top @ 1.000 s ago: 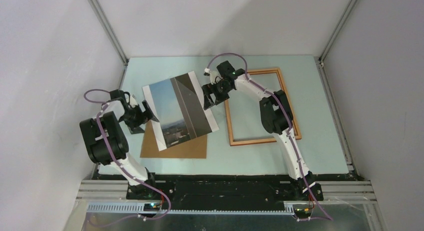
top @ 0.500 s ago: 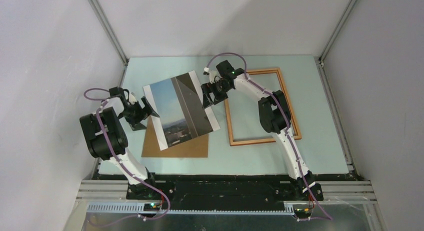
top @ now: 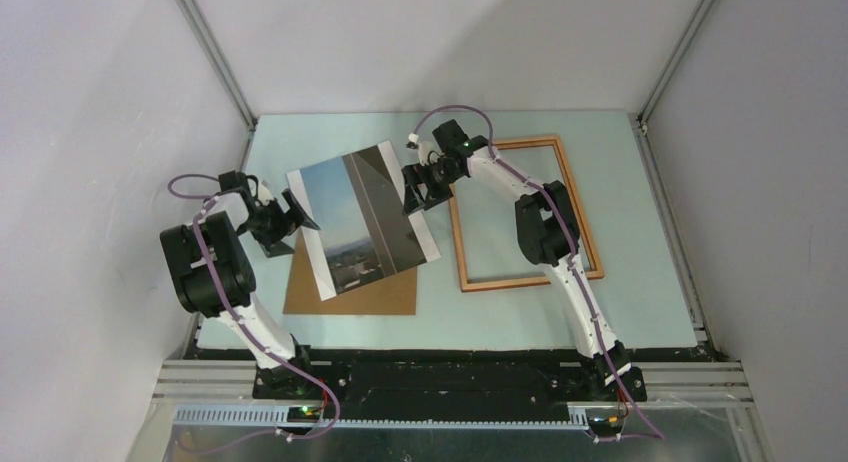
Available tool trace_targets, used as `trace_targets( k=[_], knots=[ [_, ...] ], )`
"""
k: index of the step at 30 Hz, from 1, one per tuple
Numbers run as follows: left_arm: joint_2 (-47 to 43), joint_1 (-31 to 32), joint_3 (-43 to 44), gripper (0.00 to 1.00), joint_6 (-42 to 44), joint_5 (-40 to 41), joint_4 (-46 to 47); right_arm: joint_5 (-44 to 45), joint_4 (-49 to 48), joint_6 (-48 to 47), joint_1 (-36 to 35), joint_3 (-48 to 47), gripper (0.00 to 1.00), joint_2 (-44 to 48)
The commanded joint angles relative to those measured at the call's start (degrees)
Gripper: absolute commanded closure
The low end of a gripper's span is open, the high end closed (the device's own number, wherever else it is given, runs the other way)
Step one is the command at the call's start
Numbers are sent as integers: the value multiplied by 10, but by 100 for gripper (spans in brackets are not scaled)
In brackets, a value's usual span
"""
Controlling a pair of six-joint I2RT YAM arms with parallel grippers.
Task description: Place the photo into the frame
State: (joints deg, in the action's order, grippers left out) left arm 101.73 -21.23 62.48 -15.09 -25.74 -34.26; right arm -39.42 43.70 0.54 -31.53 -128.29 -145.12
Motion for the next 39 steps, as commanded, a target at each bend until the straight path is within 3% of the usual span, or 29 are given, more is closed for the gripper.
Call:
trace_targets(
  k=[1, 20, 29, 39],
  knots=[
    [19, 8, -12, 2, 1, 3, 36, -43, 14, 12, 0, -25, 7, -23],
    [2, 17, -25, 2, 16, 3, 42, -156, -12, 59, 19, 7, 16, 27],
    [-3, 20, -25, 2, 24, 4, 41, -168, -26, 66, 19, 47, 20, 54],
    [-7, 24, -31, 2, 33, 9, 42, -207, -41, 72, 20, 85, 33, 79]
  ],
)
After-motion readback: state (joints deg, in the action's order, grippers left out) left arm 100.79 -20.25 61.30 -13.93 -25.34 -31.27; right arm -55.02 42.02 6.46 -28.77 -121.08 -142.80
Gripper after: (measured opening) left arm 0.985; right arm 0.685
